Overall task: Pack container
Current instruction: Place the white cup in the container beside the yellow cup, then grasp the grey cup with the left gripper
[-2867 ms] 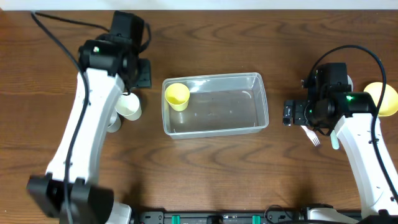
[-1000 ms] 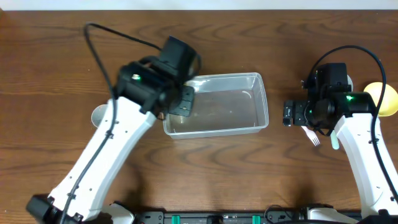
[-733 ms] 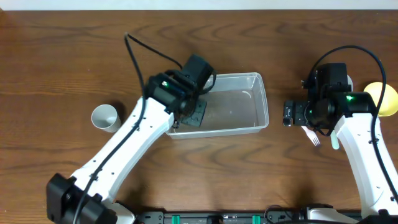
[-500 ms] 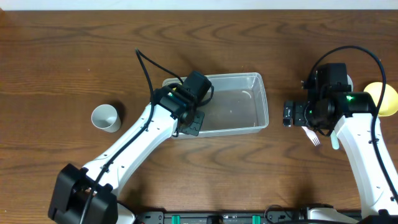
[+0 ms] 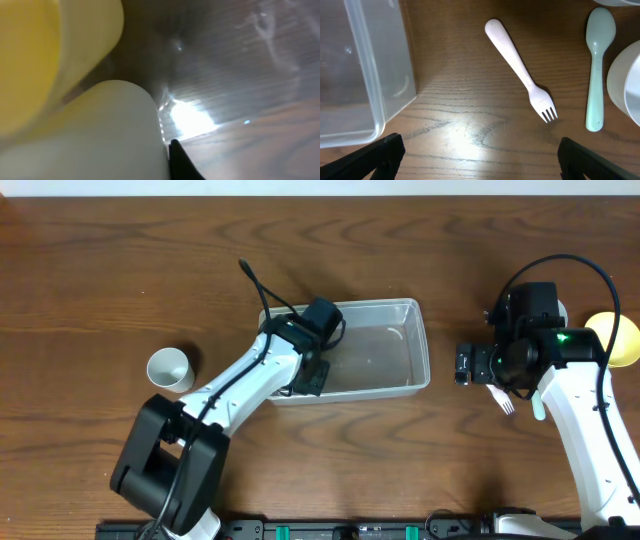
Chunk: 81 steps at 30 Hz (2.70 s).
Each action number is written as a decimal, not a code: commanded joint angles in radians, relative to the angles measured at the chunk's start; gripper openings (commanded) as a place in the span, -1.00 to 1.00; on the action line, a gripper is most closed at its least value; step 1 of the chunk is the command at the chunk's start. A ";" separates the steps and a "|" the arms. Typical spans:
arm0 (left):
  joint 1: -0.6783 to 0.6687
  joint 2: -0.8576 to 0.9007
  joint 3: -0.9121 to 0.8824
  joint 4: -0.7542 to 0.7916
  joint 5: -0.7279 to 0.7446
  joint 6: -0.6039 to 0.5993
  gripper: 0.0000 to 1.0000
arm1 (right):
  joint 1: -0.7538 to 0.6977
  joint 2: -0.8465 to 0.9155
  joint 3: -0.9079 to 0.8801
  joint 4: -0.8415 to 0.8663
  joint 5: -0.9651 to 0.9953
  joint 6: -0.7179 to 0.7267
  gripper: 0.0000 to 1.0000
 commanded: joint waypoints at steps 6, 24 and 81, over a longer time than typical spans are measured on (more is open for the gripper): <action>0.020 -0.027 0.047 -0.045 -0.005 0.031 0.09 | -0.005 0.002 0.018 -0.001 0.000 0.015 0.99; 0.365 -0.349 0.267 -0.314 -0.149 -0.072 0.27 | -0.005 0.002 0.018 0.000 0.010 0.015 0.98; 0.021 -0.122 0.481 -0.228 0.023 0.198 -0.89 | -0.005 0.002 0.018 -0.005 0.011 0.015 0.98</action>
